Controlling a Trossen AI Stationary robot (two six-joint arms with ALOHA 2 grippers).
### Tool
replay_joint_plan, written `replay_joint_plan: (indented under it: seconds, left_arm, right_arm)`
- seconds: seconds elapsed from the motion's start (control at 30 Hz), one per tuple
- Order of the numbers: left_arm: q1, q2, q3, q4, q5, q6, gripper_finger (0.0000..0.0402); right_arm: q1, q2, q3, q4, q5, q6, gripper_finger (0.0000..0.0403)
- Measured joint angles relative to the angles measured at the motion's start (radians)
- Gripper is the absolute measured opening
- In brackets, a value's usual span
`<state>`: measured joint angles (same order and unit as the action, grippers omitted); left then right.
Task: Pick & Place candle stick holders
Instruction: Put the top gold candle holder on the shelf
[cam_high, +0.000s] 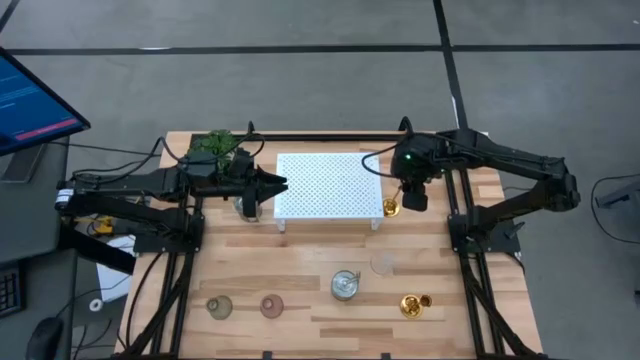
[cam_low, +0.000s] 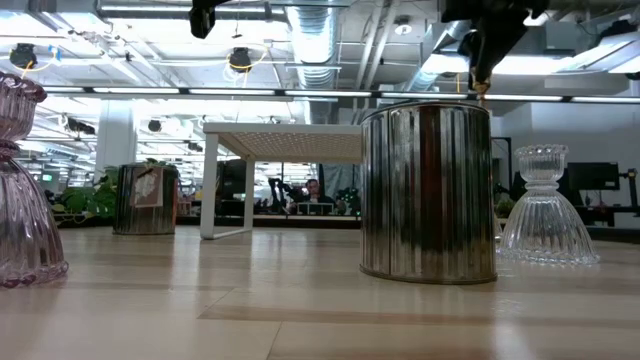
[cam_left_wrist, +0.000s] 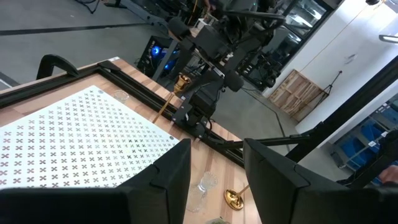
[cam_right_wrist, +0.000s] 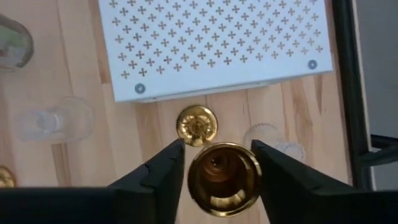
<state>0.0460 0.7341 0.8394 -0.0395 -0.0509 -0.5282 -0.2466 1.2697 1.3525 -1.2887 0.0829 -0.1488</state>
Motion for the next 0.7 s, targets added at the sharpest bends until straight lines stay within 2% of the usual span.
replay_joint_plan:
  seconds: [0.3,0.53,0.7]
  left_arm:
    - [0.000,0.000,0.000,0.002,0.000,0.000,0.0146]
    - [0.000,0.000,0.000,0.002,0.000,0.000,0.0146]
    - [0.000,0.000,0.000,0.003,0.000,0.000,0.0146]
  right_arm:
    - [-0.005,0.000,0.030,0.003,-0.005,0.012,0.0281]
    - [-0.024,-0.037,0.091,-0.008,0.007,0.062,0.0291]
    - [-0.038,-0.184,0.061,-0.002,0.039,0.194,0.0291]
